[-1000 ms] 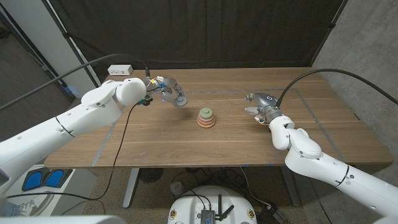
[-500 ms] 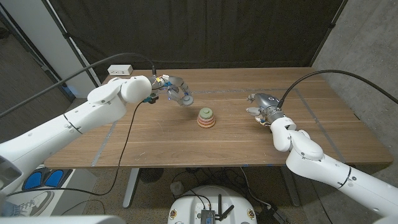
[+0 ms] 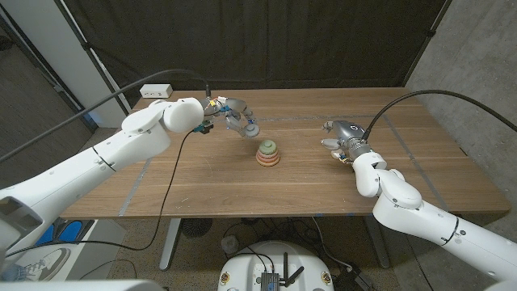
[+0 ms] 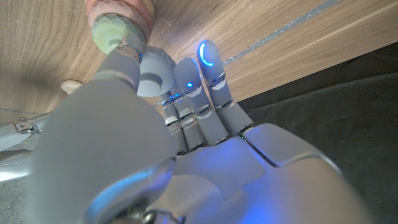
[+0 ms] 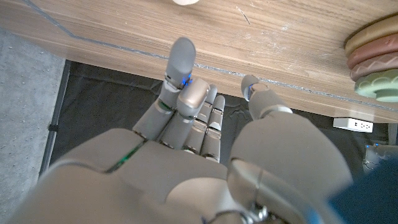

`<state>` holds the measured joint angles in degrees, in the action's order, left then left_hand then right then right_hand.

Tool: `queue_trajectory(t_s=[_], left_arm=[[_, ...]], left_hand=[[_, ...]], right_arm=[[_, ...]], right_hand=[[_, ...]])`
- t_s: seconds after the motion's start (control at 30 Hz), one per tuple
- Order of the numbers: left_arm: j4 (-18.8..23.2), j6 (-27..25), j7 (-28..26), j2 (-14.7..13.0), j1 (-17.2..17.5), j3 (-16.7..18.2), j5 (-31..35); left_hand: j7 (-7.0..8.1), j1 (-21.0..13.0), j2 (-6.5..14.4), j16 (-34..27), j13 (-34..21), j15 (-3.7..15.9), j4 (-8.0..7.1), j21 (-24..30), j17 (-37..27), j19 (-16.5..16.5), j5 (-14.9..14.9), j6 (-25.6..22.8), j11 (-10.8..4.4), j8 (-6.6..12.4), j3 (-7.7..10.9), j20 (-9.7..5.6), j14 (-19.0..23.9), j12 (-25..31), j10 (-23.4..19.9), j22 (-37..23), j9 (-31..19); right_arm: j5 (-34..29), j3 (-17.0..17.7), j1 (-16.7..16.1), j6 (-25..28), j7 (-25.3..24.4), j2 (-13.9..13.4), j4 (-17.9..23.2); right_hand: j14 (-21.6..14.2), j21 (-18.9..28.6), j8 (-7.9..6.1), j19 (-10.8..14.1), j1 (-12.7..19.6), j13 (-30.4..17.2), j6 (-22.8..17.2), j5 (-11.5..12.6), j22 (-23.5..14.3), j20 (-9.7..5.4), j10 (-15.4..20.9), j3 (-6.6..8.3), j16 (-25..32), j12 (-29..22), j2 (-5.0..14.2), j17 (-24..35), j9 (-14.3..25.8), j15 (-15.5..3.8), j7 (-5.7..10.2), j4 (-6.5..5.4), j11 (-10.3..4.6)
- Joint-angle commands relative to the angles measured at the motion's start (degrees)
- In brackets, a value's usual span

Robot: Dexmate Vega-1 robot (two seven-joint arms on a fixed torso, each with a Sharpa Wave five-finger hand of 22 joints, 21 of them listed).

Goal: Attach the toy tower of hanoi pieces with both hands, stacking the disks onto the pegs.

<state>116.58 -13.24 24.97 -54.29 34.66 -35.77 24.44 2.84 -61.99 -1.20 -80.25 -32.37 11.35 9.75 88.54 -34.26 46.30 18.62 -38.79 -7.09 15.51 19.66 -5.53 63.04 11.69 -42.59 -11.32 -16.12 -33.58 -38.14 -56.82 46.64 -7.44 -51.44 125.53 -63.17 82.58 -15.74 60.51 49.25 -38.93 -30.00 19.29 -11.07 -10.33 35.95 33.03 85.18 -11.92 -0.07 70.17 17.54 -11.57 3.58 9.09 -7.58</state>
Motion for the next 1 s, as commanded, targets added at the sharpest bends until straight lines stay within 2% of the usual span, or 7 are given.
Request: queue_trajectory(t_s=[0.03,0.43,1.0], left_arm=[[-2.8,2.2,1.7,3.5,-2.8,-2.6,1.0],[-4.9,2.9,3.0,5.7,-4.7,-4.7,2.9],[-7.5,4.4,1.6,7.7,-4.2,-6.1,3.3]], left_hand=[[-0.07,-0.7,0.6,0.1,-4.3,1.27,-0.33,0.3,-0.4,0.6,0.3,-0.7,-3.94,0.16,0.03,-6.68,0.3,0.4,-4.8,-0.2,-0.3],[-0.10,-0.8,0.4,0.2,-4.2,1.27,-0.32,0.4,-0.5,0.7,0.4,-0.7,-3.80,-0.12,-0.15,-6.66,0.4,0.0,-4.5,-0.2,-0.4],[-0.23,-0.6,0.3,0.2,-4.1,1.26,-0.47,0.4,-0.7,1.0,0.4,-0.8,-3.69,-0.56,-0.55,-6.65,0.9,-0.1,-4.4,-0.2,-0.5]], right_arm=[[0.9,0.8,-0.9,0.6,-1.1,-0.6,0.7],[2.1,1.4,-1.5,0.7,-1.9,-1.2,0.8],[3.3,1.8,-1.5,0.0,-2.7,-1.6,0.5]], right_hand=[[0.1,0.1,-0.39,0.1,-0.5,-0.2,-0.3,0.4,-0.2,-2.34,0.3,0.07,0.2,-0.1,-0.02,0.0,0.2,-0.90,-0.16,0.13,-0.02],[0.1,0.0,-0.38,0.0,-0.6,-0.3,-0.3,0.4,-0.1,-2.35,0.4,0.08,0.4,-0.1,-0.02,0.1,0.2,-0.90,-0.10,0.13,0.02],[0.2,0.1,-0.40,0.0,-0.7,-0.4,-0.2,0.5,-0.2,-2.35,0.4,0.14,0.4,0.0,0.00,0.0,0.3,-0.91,0.00,0.17,-0.04]])
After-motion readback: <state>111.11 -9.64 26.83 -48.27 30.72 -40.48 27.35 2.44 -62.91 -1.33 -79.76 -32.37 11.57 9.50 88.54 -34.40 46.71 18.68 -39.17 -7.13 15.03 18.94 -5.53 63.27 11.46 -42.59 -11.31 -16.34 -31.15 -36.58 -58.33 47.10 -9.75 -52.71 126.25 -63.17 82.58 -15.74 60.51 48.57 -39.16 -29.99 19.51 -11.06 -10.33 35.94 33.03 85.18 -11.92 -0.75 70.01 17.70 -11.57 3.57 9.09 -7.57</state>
